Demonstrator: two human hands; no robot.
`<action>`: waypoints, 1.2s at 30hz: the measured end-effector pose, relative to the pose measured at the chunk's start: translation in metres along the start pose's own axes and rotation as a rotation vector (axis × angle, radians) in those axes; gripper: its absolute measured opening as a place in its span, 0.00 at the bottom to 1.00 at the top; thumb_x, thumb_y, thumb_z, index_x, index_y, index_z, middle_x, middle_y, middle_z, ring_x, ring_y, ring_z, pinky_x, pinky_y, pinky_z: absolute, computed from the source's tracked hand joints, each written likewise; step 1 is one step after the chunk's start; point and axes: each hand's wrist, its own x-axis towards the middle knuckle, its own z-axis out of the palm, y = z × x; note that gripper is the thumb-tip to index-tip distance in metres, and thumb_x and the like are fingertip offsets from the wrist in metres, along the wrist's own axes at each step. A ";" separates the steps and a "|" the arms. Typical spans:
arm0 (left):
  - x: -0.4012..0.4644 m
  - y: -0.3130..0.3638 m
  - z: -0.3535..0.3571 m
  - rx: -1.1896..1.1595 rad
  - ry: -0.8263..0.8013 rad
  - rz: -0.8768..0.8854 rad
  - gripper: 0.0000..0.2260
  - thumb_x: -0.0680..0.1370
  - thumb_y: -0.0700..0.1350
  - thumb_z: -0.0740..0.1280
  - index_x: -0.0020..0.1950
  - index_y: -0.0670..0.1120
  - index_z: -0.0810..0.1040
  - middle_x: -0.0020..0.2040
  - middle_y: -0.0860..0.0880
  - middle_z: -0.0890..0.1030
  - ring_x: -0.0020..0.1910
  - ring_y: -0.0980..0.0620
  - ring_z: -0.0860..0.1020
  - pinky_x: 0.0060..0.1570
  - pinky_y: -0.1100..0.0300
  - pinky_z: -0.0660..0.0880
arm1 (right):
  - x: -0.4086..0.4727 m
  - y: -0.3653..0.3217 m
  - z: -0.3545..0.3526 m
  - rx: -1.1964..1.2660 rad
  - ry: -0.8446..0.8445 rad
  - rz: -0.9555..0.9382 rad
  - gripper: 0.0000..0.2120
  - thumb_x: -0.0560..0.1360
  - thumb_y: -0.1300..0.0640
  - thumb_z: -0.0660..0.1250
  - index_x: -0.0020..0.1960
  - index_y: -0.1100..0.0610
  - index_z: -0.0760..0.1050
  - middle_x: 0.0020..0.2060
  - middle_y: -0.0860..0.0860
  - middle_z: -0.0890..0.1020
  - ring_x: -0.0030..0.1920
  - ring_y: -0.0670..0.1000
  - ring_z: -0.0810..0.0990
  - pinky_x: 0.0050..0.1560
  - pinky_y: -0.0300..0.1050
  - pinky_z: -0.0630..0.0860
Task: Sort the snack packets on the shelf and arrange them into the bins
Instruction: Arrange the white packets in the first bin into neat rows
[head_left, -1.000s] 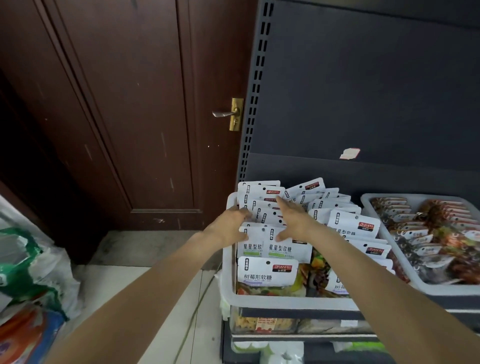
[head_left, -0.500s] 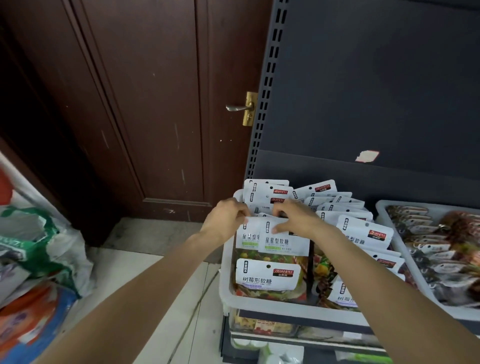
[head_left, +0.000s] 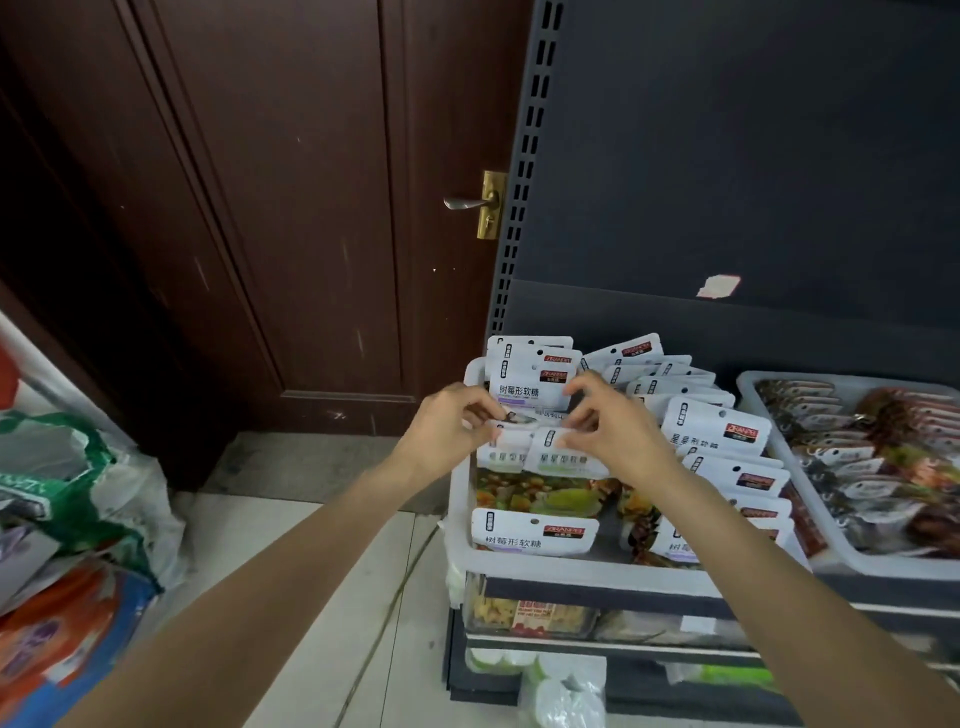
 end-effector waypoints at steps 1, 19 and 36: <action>-0.006 -0.002 0.002 -0.013 -0.046 -0.057 0.12 0.72 0.40 0.73 0.52 0.50 0.76 0.55 0.50 0.77 0.50 0.58 0.77 0.53 0.62 0.75 | -0.006 0.002 0.003 0.013 -0.080 0.030 0.25 0.69 0.55 0.75 0.61 0.48 0.69 0.52 0.44 0.79 0.54 0.46 0.77 0.59 0.50 0.74; -0.009 0.015 0.023 -0.728 -0.236 -0.335 0.32 0.76 0.51 0.62 0.77 0.56 0.53 0.73 0.50 0.68 0.67 0.51 0.71 0.66 0.49 0.69 | -0.020 0.001 0.012 0.238 -0.056 0.189 0.55 0.61 0.52 0.80 0.77 0.47 0.48 0.74 0.52 0.55 0.73 0.53 0.58 0.73 0.49 0.56; -0.011 0.064 0.052 0.524 -0.242 0.234 0.28 0.77 0.56 0.64 0.75 0.51 0.61 0.74 0.49 0.63 0.72 0.50 0.59 0.70 0.53 0.58 | -0.048 0.083 -0.072 -0.114 0.147 0.128 0.24 0.78 0.62 0.64 0.73 0.58 0.64 0.70 0.57 0.68 0.68 0.56 0.68 0.68 0.42 0.61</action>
